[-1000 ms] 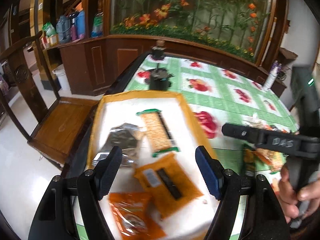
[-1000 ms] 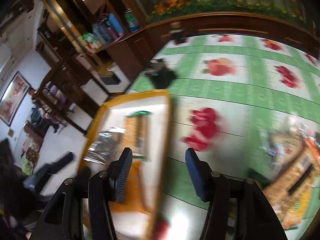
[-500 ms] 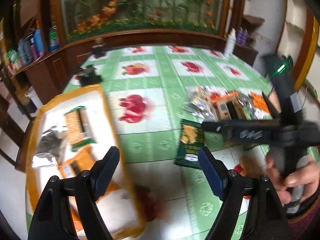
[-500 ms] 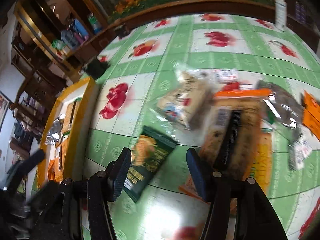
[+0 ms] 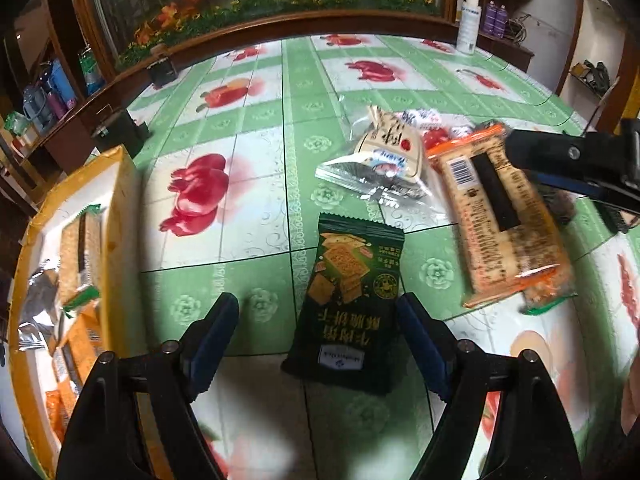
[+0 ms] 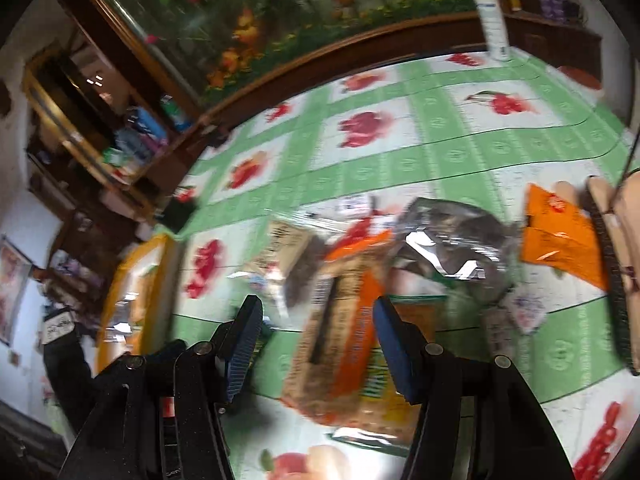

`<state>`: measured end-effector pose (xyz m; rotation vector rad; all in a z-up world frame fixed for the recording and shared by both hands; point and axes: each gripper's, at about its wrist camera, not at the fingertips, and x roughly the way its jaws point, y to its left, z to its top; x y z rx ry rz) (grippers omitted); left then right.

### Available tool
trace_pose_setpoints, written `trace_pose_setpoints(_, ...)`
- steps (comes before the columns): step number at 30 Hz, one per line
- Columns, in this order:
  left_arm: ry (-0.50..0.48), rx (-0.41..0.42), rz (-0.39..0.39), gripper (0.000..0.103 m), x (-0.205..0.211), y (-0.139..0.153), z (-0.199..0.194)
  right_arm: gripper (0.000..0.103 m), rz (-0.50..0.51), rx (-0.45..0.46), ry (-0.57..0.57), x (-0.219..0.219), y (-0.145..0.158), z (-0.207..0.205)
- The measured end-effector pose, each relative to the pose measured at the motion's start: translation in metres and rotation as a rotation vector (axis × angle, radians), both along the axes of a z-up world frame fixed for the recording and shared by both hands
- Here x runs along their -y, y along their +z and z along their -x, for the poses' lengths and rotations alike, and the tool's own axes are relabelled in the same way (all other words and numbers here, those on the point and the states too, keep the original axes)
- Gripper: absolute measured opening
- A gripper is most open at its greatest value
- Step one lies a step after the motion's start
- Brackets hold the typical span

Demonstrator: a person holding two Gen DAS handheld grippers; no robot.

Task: Organize snacks
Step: 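Grasp the dark green snack bag with the left gripper, then grasp the orange-topped biscuit pack with the right gripper while the left holds the green bag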

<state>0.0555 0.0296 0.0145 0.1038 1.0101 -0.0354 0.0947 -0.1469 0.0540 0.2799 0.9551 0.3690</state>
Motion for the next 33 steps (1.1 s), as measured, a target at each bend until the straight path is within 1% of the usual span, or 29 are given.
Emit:
trace_pose_setpoints(2, 0.012, 0.017, 0.026, 0.080, -0.002, -0.001, -0.002, 0.062, 0.054, 0.010, -0.008, 0.000, -0.001, 0.000)
trace_pose_setpoints(3, 0.020, 0.023, 0.043, 0.078, -0.004, -0.001, -0.003, 0.062, 0.085, 0.018, -0.007, -0.003, -0.002, 0.000)
trace_pose_setpoints(4, 0.024, 0.029, 0.061, 0.070, -0.005, -0.002, -0.004, 0.062, 0.104, 0.022, -0.005, -0.004, -0.003, 0.000)
trace_pose_setpoints(5, 0.031, 0.045, 0.077, 0.065, -0.008, -0.001, -0.004, 0.064, 0.128, 0.025, 0.000, -0.009, -0.004, 0.000)
trace_pose_setpoints(6, 0.041, 0.067, 0.069, 0.053, -0.009, -0.001, -0.003, 0.066, 0.143, 0.027, 0.008, -0.013, -0.006, 0.000)
trace_pose_setpoints(7, 0.046, 0.084, 0.071, 0.044, -0.009, -0.001, -0.002, 0.068, 0.159, 0.027, 0.020, -0.017, -0.008, 0.001)
trace_pose_setpoints(9, 0.049, 0.104, 0.083, 0.044, -0.012, -0.002, -0.001, 0.068, 0.200, 0.032, 0.040, -0.028, -0.013, 0.003)
trace_pose_setpoints(10, 0.045, 0.105, 0.083, 0.044, -0.013, -0.001, -0.002, 0.071, 0.234, 0.036, 0.046, -0.035, -0.016, 0.004)
trace_pose_setpoints(11, 0.043, 0.107, 0.086, 0.044, -0.014, -0.001, -0.003, 0.075, 0.283, 0.042, 0.053, -0.043, -0.020, 0.005)
trace_pose_setpoints(13, 0.047, 0.110, 0.096, 0.044, -0.019, -0.001, -0.002, 0.077, 0.368, 0.074, 0.054, -0.056, -0.023, 0.007)
trace_pose_setpoints(15, 0.054, 0.116, 0.080, 0.044, -0.022, -0.001, 0.000, 0.077, 0.441, 0.101, 0.051, -0.064, -0.026, 0.010)
trace_pose_setpoints(16, 0.053, 0.114, 0.087, 0.044, -0.023, -0.001, 0.000, 0.074, 0.472, 0.106, 0.040, -0.065, -0.028, 0.010)
trace_pose_setpoints(17, 0.053, 0.113, 0.096, 0.044, -0.024, -0.001, 0.001, 0.066, 0.474, 0.115, 0.036, -0.063, -0.027, 0.012)
trace_pose_setpoints(18, 0.054, 0.112, 0.106, 0.044, -0.025, 0.000, 0.001, 0.064, 0.464, 0.115, 0.031, -0.061, -0.026, 0.012)
trace_pose_setpoints(21, 0.053, 0.116, 0.120, 0.044, -0.028, 0.002, 0.003, 0.063, 0.354, 0.083, 0.007, -0.043, -0.020, 0.009)
trace_pose_setpoints(25, 0.043, 0.140, 0.158, 0.044, -0.030, 0.008, 0.007, 0.059, 0.270, 0.093, -0.040, -0.023, -0.009, 0.009)
trace_pose_setpoints(28, 0.032, 0.151, 0.172, 0.044, -0.029, 0.011, 0.008, 0.058, 0.232, 0.105, -0.048, -0.021, -0.002, 0.014)
trace_pose_setpoints(33, 0.033, 0.143, 0.184, 0.044, -0.029, 0.010, 0.007, 0.057, 0.231, 0.139, -0.004, -0.034, 0.005, 0.023)
